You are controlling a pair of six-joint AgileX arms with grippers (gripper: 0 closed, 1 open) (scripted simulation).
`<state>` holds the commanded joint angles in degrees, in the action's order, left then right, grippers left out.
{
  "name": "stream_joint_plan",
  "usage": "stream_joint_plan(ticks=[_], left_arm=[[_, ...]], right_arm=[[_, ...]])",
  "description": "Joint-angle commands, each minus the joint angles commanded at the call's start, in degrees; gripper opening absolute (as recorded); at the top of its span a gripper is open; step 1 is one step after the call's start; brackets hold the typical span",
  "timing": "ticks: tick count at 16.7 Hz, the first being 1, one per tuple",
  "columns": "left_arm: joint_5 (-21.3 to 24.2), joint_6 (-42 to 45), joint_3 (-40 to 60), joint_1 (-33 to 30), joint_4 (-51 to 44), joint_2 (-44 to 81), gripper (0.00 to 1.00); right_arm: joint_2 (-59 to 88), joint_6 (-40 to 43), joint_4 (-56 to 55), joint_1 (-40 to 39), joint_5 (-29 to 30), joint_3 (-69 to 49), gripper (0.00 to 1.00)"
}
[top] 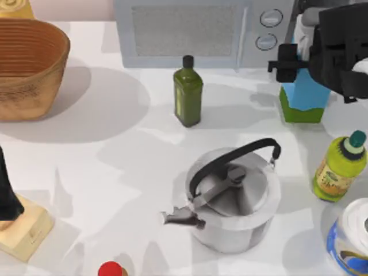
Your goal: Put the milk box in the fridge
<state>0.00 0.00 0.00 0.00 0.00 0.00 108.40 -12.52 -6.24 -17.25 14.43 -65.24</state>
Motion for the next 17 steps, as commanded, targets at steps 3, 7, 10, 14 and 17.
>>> stream_joint_plan(ticks=[3,7,10,14,17], left_arm=[[0.0,0.0,0.0,0.0,0.0,0.0,1.0],[0.0,0.0,0.0,0.0,0.0,0.0,1.0],[0.0,0.0,0.0,0.0,0.0,0.0,1.0],[0.0,0.0,0.0,0.0,0.0,0.0,1.0],[0.0,0.0,0.0,0.0,0.0,0.0,1.0]], right_arm=[[-2.24,0.02,9.23,0.02,-0.05,-6.4,0.0],[-6.18,0.12,23.64,0.13,-0.19,-15.47,0.0],[-8.57,0.22,28.8,0.26,-0.33,-19.57,0.0],[-8.9,0.24,29.32,0.29,-0.36,-20.01,0.0],[-9.21,0.22,29.0,0.23,-0.49,-19.46,0.0]])
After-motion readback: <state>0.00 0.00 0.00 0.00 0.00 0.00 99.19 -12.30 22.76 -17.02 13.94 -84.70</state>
